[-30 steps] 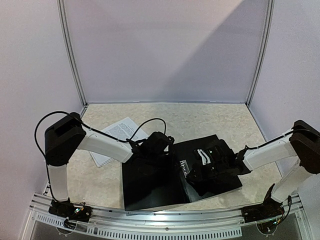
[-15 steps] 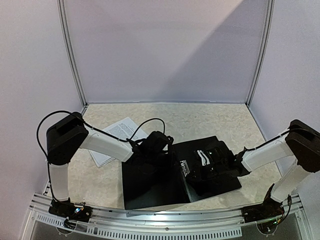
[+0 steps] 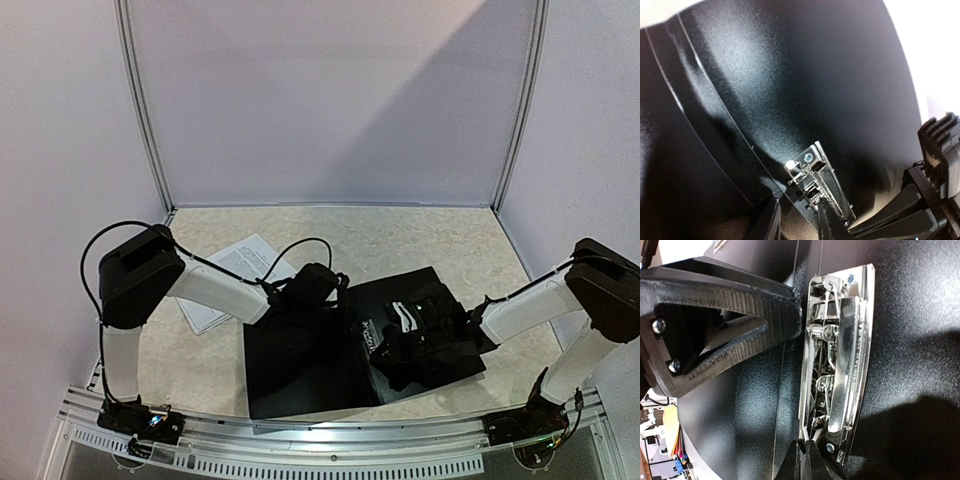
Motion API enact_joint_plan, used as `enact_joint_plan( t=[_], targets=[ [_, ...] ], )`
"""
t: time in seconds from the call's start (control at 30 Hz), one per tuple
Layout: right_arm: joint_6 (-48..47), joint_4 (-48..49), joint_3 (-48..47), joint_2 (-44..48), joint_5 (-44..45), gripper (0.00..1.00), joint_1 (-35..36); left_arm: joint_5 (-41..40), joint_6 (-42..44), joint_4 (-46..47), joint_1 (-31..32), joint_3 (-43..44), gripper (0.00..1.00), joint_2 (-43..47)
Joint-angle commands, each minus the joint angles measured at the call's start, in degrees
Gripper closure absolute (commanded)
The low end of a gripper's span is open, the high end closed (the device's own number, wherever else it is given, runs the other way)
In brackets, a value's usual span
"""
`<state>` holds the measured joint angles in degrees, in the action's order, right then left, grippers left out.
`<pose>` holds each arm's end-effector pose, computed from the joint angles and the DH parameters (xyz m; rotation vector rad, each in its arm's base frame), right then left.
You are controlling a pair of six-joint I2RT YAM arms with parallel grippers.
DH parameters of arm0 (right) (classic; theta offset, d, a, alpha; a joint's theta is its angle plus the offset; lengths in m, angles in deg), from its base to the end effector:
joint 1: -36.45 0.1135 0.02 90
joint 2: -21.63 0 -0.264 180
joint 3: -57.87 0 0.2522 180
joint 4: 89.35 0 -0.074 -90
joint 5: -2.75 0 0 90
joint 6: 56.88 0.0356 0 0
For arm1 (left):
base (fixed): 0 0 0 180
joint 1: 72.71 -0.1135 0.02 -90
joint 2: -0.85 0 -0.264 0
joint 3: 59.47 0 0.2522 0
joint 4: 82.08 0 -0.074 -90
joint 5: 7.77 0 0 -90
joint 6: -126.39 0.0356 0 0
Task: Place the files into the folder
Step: Open the folder at the center of the board.
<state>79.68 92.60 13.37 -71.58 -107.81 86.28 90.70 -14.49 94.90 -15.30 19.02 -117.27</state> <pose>0.1677 0.2180 0.1094 -0.2686 2.6694 1.1141 0.2213 -0.3558 0.1115 0.2307 2.5723 -1.0292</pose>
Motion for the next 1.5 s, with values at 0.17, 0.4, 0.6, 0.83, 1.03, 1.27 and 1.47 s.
enact_joint_plan(
  t=[0.17,0.4,0.6,0.83,1.03,1.27,1.47],
  targets=[
    [3.03,0.19,2.03,-4.03,1.52,0.99,0.09,-0.65,-0.5,-0.55,-1.4,1.11,0.73,-2.09],
    [3.97,-2.14,2.42,-3.05,4.25,1.0,0.08,-2.67,-0.72,-2.72,-2.01,1.15,0.78,-4.27],
    [0.62,-12.23,-1.38,-0.48,10.44,1.0,0.02,-2.45,-0.9,-3.25,-2.17,1.61,0.84,-6.49],
    [-4.04,-22.8,-6.5,-1.44,17.14,1.0,0.21,-3.59,1.2,-8.45,-2.21,5.29,0.93,-8.7],
    [-3.85,-24.52,-7.46,-1.55,17.55,1.0,0.25,-4.39,2.92,-10.56,-2.25,7.45,1.0,-10.28],
    [-5.88,-30.12,-10.77,-3.43,22.02,1.0,0.22,-4.9,3.52,-13.09,-2.3,8.05,1.0,-11.15],
    [-4.47,-29.33,-8.73,-6.28,22.24,1.0,0.21,-5.09,3.94,-13.02,-2.27,7.96,1.0,-11.29]
  ],
)
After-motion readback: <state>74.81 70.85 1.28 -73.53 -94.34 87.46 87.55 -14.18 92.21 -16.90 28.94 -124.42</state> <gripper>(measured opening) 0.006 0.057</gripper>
